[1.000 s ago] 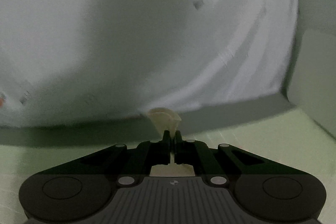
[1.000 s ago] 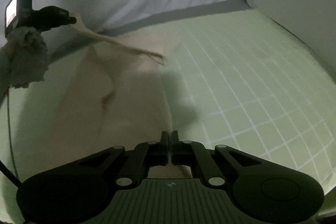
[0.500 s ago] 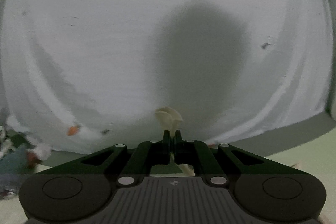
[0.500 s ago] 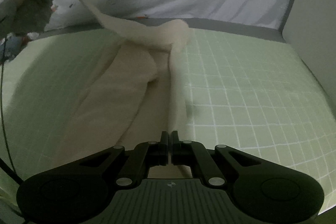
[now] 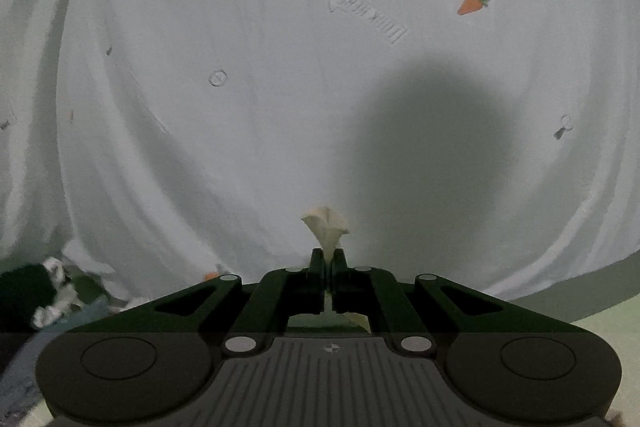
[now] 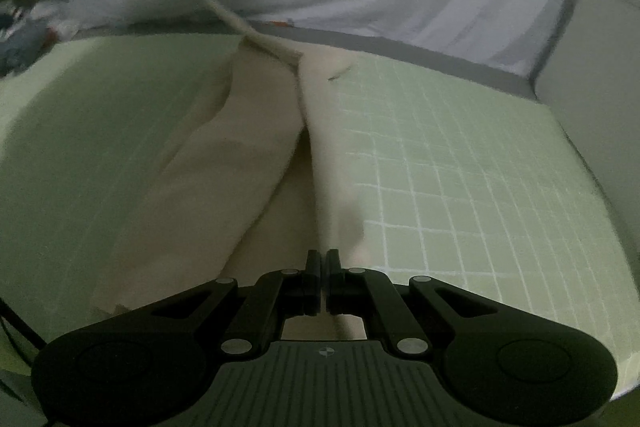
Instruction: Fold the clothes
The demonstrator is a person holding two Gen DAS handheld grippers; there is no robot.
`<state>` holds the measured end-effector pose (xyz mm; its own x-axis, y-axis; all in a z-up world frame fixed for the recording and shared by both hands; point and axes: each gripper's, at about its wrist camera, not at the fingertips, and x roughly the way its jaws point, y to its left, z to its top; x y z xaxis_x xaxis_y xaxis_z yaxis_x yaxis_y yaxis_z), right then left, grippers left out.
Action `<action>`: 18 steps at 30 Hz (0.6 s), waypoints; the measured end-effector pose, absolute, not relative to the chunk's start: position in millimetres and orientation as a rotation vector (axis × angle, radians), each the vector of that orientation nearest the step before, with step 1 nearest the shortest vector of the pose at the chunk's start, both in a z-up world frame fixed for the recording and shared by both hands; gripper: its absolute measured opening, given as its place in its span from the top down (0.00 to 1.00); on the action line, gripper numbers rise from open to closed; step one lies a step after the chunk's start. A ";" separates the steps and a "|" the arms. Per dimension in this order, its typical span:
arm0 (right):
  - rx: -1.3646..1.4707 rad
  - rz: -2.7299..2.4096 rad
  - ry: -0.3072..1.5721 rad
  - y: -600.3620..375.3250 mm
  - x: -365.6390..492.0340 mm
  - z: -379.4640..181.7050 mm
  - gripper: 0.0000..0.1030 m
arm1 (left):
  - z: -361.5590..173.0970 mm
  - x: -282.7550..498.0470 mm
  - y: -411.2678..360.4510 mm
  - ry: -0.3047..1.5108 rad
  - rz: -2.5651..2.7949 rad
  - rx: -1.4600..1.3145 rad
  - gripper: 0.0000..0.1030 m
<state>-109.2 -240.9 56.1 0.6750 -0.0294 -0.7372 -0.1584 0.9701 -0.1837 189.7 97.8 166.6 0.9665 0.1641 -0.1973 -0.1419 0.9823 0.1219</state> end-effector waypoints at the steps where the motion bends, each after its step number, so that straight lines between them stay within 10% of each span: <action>1: -0.256 0.085 0.835 -235.8 -108.1 50.5 0.96 | 160.7 190.6 100.1 0.227 0.169 0.112 0.96; 5: -0.200 0.140 0.950 -227.6 -101.8 24.3 0.90 | 123.6 199.9 116.9 0.417 0.235 0.048 0.87; 9: -0.044 0.140 0.926 -241.0 -110.7 36.1 0.64 | 102.0 190.7 134.3 0.553 0.226 -0.079 0.38; 18: 0.149 0.015 1.001 -311.0 -92.2 22.8 0.63 | 94.0 132.3 93.7 0.616 0.065 -0.141 0.23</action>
<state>-92.2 -311.0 22.8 0.5402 0.0808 -0.8376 0.0562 0.9897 0.1317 132.3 93.7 94.0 0.8145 0.0188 -0.5799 -0.1030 0.9883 -0.1126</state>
